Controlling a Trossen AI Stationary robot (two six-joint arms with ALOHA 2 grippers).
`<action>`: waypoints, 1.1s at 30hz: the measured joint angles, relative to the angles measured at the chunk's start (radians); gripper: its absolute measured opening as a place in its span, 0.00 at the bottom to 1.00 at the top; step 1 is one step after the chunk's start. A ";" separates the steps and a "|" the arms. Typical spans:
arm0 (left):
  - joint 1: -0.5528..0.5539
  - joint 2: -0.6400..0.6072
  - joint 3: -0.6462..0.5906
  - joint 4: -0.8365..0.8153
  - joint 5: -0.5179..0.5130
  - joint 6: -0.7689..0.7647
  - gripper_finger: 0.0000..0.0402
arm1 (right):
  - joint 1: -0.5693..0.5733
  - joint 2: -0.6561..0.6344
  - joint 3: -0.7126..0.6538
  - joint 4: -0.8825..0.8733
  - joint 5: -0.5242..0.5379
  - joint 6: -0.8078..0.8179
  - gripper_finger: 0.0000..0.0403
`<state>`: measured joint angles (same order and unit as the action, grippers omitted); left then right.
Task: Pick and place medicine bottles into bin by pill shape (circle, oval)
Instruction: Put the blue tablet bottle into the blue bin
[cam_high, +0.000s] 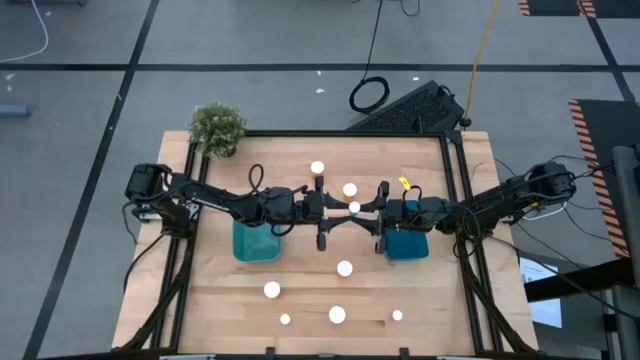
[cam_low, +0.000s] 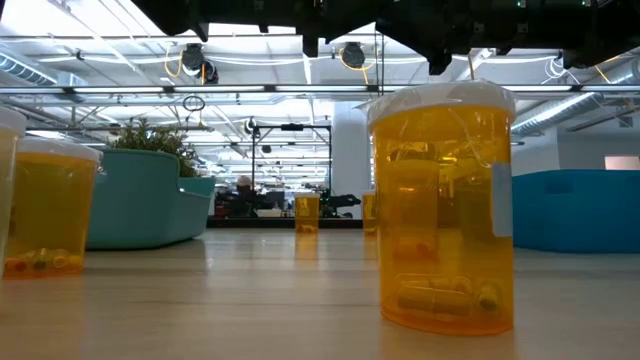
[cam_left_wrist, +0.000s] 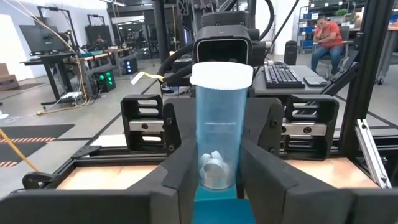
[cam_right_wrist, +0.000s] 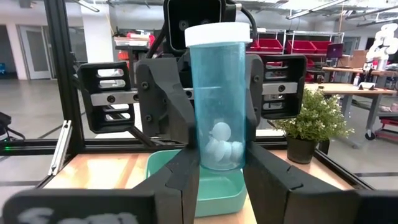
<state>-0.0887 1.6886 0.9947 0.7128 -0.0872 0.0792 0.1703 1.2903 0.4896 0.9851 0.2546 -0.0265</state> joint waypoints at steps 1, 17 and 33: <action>0.000 0.000 -0.001 0.000 0.000 0.000 0.27 | 0.000 0.000 0.000 -0.002 0.000 0.000 0.26; 0.004 -0.007 -0.002 -0.064 0.007 0.031 0.29 | 0.008 -0.092 0.002 -0.297 0.014 0.069 0.59; 0.146 -0.008 -0.002 -0.454 0.009 0.053 0.29 | -0.007 -0.201 0.326 -1.147 0.112 0.248 0.67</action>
<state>0.0576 1.6806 0.9928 0.2589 -0.0783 0.1322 0.1638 1.0897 0.8157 -0.1622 0.3665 0.2216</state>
